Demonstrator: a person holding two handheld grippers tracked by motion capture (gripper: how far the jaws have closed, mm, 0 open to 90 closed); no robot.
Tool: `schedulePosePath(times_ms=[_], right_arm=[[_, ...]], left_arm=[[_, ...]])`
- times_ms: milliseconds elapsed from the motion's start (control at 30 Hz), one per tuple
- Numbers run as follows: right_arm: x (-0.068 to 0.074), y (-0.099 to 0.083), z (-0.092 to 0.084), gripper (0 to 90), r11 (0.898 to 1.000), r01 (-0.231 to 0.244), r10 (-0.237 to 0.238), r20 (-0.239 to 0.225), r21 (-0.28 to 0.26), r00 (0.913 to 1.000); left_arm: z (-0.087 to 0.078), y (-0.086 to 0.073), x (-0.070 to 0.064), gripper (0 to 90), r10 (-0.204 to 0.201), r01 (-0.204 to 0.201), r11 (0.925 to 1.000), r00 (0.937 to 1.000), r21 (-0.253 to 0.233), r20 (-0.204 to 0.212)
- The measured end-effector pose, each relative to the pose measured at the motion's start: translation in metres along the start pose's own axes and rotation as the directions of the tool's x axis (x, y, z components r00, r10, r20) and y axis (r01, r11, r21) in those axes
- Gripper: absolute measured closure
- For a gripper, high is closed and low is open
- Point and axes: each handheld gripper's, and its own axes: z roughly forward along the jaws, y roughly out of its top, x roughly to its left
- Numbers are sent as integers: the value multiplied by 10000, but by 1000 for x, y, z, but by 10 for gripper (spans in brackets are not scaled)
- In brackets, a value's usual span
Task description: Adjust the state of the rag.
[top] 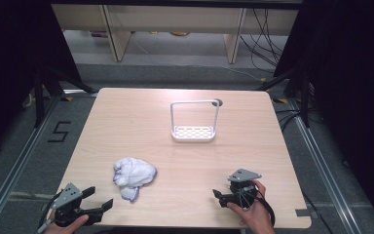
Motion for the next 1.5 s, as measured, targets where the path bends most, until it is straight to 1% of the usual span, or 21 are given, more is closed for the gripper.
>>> schedulePosePath(times_ms=[67,200,233,267,333,433,533,633,667,700,800,900,967,1033,1067,1133,1300,1333,1367,1400,1500], right_arm=[[1,0,0,234,9998,-177,177,-31,86,9998],[0,0,0,234,10000,-59,59,-6,37,10000],[0,-1,0,237,10000,-46,46,26,28,10000],[1,0,-2,245,9996,-286,286,48,-11,9996],[-1,1,-2,245,9999,-124,124,83,-60,9999],[-1,1,-3,247,9997,-228,228,80,-38,9997],[-2,0,-2,258,9999,-61,62,77,-119,10000],[-1,1,-3,260,9998,-172,173,35,-66,9998],[0,0,-2,260,9996,-294,294,-37,-33,9996],[-1,0,-2,260,9998,-174,174,23,-54,9998],[-1,0,-2,260,9998,-207,207,4,-51,9998],[-1,0,-1,259,9999,-83,83,-14,-86,10000],[0,0,-1,259,9999,-164,164,-58,-27,9998],[-1,0,-1,258,9998,-192,192,-105,12,9998],[-2,0,0,254,10000,-26,25,-144,-5,9999],[-3,-1,1,253,9999,116,-116,-169,-31,9998],[-2,0,0,253,10000,-54,54,-237,4,9997],[-1,0,-1,253,9998,-176,177,-220,58,9996],[-1,-1,0,253,10000,34,-36,-209,-78,9998],[-1,0,-1,253,10000,-57,57,-251,4,9997],[0,0,0,253,10000,-84,85,-289,47,9995]], left_arm=[[0,0,0,151,-29,29,10000,10000,-34,-2],[0,1,-1,155,-62,62,10000,9999,-1,-128],[1,0,0,157,-77,77,9999,10000,-104,7],[0,1,0,161,6,-5,10000,10000,-63,70],[0,1,-1,164,-25,25,9999,10000,-123,-4],[0,2,0,175,-51,51,9998,10000,-184,42],[0,2,0,184,-464,467,9988,9988,-150,179],[2,4,-1,194,-455,466,9985,9983,-297,358],[3,7,-3,203,-330,337,9988,9993,-344,187],[3,7,-3,208,-330,337,9988,9993,-344,187],[14,14,-8,251,80,-63,9981,9996,-608,277],[20,17,-10,276,260,-243,9987,9989,-443,395],[23,22,-11,300,80,-47,9980,9987,-626,513],[26,27,-12,316,361,-341,9979,9987,-546,350],[28,30,-12,323,464,-445,9977,9983,-515,348],[34,33,-12,335,572,-560,9978,9978,-357,338],[53,35,-11,365,721,-722,9973,9974,149,69],[55,35,-11,383,784,-784,9966,9969,241,29],[58,36,-10,404,855,-854,9961,9963,235,-14],[61,36,-10,426,914,-911,9955,9958,246,-89],[68,37,-8,570,1387,-1388,9897,9903,345,60]])
